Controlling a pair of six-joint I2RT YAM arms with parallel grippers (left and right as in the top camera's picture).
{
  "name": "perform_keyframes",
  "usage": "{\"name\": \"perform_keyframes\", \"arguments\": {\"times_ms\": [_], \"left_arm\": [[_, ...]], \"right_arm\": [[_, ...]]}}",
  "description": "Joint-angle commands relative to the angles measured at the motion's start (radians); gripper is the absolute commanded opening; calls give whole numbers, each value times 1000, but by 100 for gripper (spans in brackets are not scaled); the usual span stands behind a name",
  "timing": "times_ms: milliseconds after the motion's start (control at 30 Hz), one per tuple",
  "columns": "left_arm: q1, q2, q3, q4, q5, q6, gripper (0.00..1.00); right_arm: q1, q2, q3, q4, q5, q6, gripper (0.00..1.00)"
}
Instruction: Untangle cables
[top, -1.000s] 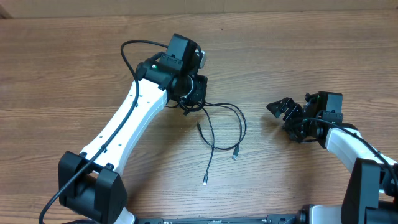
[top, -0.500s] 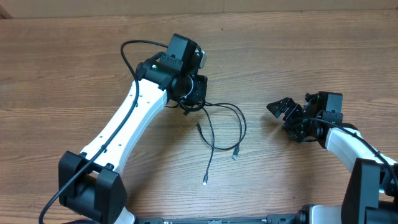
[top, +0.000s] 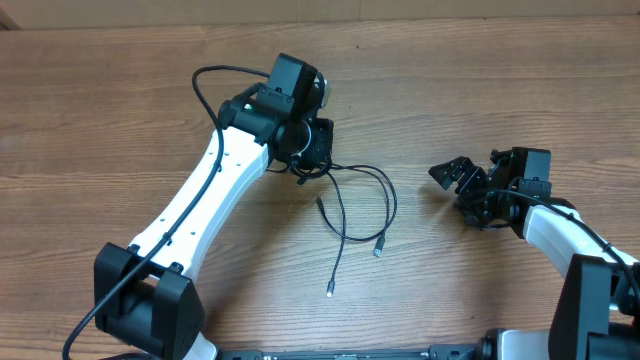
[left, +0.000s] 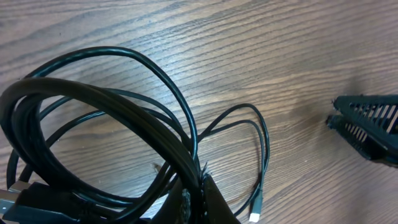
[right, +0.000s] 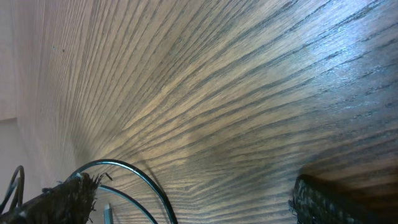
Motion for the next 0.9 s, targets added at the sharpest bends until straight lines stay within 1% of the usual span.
{"name": "perform_keyframes", "arguments": {"times_ms": [0, 67, 133, 167, 200, 233, 267, 300, 333, 400, 433, 500, 567, 667, 800, 867], "left_arm": [[-4, -24, -9, -13, 20, -66, 4], [-4, -24, -9, -29, 20, -102, 4], [-4, -24, -9, -38, 20, -175, 5], [-4, -24, -9, -41, 20, -218, 11], [-4, -24, -9, -43, 20, -249, 27], [-4, -24, -9, -42, 19, -260, 48], [-4, -24, -9, -41, 9, -257, 67], [-4, -24, -9, -39, -9, -253, 79], [-4, -24, -9, -39, -37, -248, 87], [-4, -24, -9, -40, -108, -204, 96], [-4, -24, -9, -43, -135, -166, 99], [-3, -24, -9, -64, -163, -79, 100], [-3, -24, -10, -107, -186, -57, 100], [-3, -24, -39, -143, -201, -95, 100], [-3, -24, -159, -80, -202, -212, 99], [-3, -24, -232, -22, -202, -278, 92]], "right_arm": [[4, -14, 8, 0, 20, -8, 100], [4, -14, 8, 0, 20, -8, 100], [4, -14, 8, 0, 20, -8, 100], [4, -14, 8, 0, 20, -8, 100], [4, -14, 8, 0, 20, -8, 100], [4, -14, 8, 0, 20, -8, 100], [4, -14, 8, 0, 20, -8, 100], [4, -14, 8, 0, 20, -8, 100], [4, -14, 8, 0, 20, -8, 100], [4, -14, 8, 3, 19, 9, 100], [4, -14, 8, 8, 19, 19, 100], [4, -14, 8, 6, 14, 61, 100], [4, -14, 8, 6, 11, 88, 100], [4, -14, 8, 2, -47, 109, 100], [4, -14, 8, 3, -106, 108, 100], [4, -14, 8, -2, -109, 108, 100]]}}
